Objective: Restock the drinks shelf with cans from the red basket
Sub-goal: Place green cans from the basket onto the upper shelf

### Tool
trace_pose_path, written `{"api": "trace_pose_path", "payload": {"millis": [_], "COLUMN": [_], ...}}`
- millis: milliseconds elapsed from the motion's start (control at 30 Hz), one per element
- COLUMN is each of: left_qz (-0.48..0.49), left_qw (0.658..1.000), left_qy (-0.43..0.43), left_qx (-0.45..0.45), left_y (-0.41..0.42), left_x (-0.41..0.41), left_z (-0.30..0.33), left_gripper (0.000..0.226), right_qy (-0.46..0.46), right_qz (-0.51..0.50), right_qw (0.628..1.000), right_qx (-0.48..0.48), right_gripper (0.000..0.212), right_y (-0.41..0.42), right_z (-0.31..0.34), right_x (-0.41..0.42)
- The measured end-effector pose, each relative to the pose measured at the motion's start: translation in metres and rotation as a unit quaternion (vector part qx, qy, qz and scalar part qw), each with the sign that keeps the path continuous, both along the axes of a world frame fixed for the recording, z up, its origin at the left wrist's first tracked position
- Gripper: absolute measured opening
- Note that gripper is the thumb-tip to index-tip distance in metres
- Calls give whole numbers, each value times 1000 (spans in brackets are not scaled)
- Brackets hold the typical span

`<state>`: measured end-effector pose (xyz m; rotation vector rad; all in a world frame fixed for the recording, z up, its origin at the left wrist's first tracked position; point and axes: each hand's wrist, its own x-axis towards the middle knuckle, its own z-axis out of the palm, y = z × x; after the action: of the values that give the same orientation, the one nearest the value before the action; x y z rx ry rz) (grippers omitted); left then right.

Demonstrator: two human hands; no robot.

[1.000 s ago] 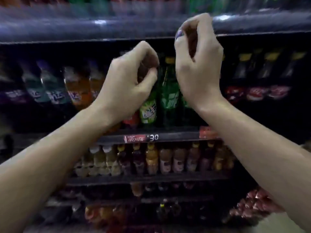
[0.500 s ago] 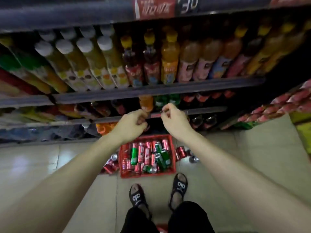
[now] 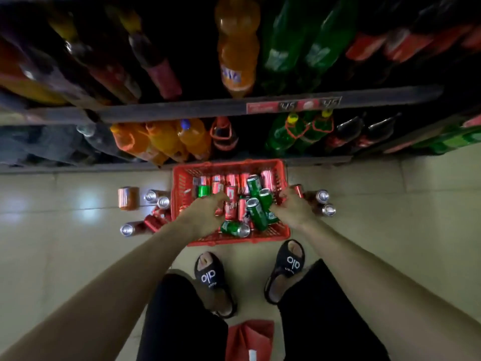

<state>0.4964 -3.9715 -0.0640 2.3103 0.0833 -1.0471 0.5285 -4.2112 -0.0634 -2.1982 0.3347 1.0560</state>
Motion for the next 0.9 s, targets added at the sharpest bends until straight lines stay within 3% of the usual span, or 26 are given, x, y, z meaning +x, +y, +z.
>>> {"api": "trace_pose_path", "payload": {"millis": [100,200,333,400,500,567,733,900], "left_qz": [-67,-149,-287,-329,-371,-368,-307,-109], "left_qw": [998,988,956,943,924,925,944,984], "left_qy": [1,-4,-35,-47,-90,-90,-81,-33], "left_qx": [13,40,48,25,-12,-39,-89,-134], "left_y": [0,-3,-9,-11,-15,-18,-19,-11], "left_x": [-2,-6,-12,-15,-24,-28,-18,-6], "left_z": [-85,-168,-262,-298,-341,-355,-356,-348], "left_gripper": [63,66,72,71,67,69,54,64], "right_qy": [33,15,-91,-100,-35,5,4,-3], "right_qz": [16,115,372,429,473,473,469,453], "right_qw": [999,991,908,879,859,862,863,869], "right_qx": [-17,-60,-169,-182,-192,-181,-187,-197], "right_gripper": [45,62,90,92,87,83,78,72], "right_y": [1,7,18,23,27,28,29,29], "right_z": [-83,-167,-254,-286,-311,-317,-332,-333], "right_x": [0,2,24,39,57,63,52,45]}}
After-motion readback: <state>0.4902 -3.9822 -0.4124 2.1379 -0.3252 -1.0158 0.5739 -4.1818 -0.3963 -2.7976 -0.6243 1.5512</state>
